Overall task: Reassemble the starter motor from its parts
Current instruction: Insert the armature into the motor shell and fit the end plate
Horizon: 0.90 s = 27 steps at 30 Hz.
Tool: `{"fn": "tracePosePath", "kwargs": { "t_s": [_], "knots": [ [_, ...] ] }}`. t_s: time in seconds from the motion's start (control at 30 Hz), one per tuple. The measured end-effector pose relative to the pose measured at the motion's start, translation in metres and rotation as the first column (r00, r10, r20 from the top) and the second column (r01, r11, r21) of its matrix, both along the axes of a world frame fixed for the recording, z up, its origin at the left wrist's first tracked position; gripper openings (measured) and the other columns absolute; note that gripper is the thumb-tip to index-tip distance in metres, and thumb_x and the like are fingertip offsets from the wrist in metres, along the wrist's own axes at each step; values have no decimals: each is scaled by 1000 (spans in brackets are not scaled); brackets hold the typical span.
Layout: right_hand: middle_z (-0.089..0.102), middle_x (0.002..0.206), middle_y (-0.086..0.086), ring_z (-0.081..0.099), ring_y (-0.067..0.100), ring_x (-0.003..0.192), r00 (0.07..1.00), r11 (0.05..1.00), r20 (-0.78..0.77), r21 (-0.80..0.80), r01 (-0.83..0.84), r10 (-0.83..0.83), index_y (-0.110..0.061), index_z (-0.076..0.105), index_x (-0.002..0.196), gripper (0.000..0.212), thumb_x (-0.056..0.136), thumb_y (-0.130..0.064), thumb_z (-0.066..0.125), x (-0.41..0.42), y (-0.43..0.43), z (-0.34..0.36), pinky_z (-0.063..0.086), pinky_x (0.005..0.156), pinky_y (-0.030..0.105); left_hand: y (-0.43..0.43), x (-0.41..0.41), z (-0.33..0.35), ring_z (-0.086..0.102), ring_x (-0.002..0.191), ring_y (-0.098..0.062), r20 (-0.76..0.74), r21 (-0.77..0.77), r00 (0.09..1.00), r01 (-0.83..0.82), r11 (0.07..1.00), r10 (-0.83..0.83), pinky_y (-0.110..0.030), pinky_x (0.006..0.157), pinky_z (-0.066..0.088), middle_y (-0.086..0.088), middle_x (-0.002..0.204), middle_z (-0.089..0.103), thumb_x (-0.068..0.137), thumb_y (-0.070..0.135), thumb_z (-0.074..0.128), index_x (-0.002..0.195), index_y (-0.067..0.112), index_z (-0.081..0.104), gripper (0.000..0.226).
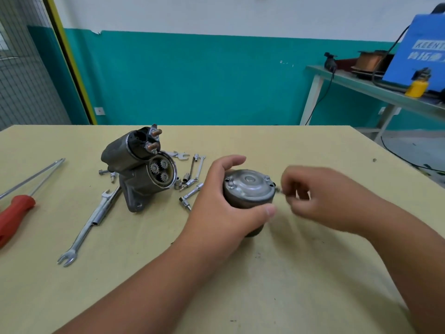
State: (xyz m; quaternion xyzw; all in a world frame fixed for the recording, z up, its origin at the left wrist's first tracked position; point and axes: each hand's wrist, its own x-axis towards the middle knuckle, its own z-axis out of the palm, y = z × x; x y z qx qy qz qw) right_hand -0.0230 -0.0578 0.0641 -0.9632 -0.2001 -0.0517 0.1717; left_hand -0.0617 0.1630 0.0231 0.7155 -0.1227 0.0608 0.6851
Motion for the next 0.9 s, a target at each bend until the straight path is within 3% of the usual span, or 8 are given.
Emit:
{"fn": "tracePosePath", "kwargs": {
  "t_s": [0.1, 0.2, 0.3, 0.37, 0.7, 0.9],
  "knots": [
    [73, 87, -16, 67, 11, 74, 984, 881, 114, 468, 66, -135, -34, 64, 93, 29, 92, -5, 63, 3, -12, 7, 55, 62, 23, -3, -3, -2, 70, 104, 8, 0, 70, 1000, 29, 997, -29, -3, 76, 51, 36, 114, 64, 60, 40, 91, 131, 60, 53, 83],
    [76, 89, 2, 69, 19, 69, 977, 601, 135, 799, -10, -164, -26, 67, 100, 24, 95, -5, 56, 2, -14, 13, 57, 54, 29, -6, -3, -4, 70, 104, 8, -11, 98, 999, 44, 994, -43, -3, 75, 52, 35, 114, 68, 61, 37, 92, 132, 57, 54, 83],
    [74, 89, 10, 67, 24, 67, 986, 312, 112, 948, -68, -125, -20, 66, 99, 18, 98, -11, 52, -3, -11, 19, 53, 53, 30, -9, -3, -6, 72, 99, 6, -34, 93, 998, 63, 994, -60, -6, 70, 54, 32, 112, 71, 62, 31, 92, 130, 51, 58, 79],
    [74, 91, 11, 66, 24, 68, 990, 215, 112, 972, -92, -84, -23, 67, 97, 21, 102, -13, 50, -7, -9, 22, 53, 53, 30, -10, -3, -5, 73, 95, 4, -45, 84, 997, 62, 995, -59, -6, 68, 54, 29, 110, 72, 63, 28, 91, 127, 47, 59, 74],
    [73, 90, 10, 66, 24, 66, 986, 122, 152, 980, -159, 64, -21, 65, 100, 22, 106, -12, 46, -15, 5, 22, 52, 53, 31, -4, 5, -7, 73, 99, 4, -56, 78, 998, 22, 997, -17, -8, 77, 53, 26, 110, 75, 52, 51, 87, 124, 46, 62, 76],
    [73, 92, 10, 66, 25, 66, 988, 138, 132, 980, -142, 78, -24, 67, 99, 23, 105, -14, 47, -13, 8, 18, 52, 53, 30, -4, 6, -8, 72, 101, 4, -51, 118, 998, 41, 992, -35, -7, 79, 52, 27, 112, 74, 61, 42, 90, 126, 45, 61, 72]
  ]
}}
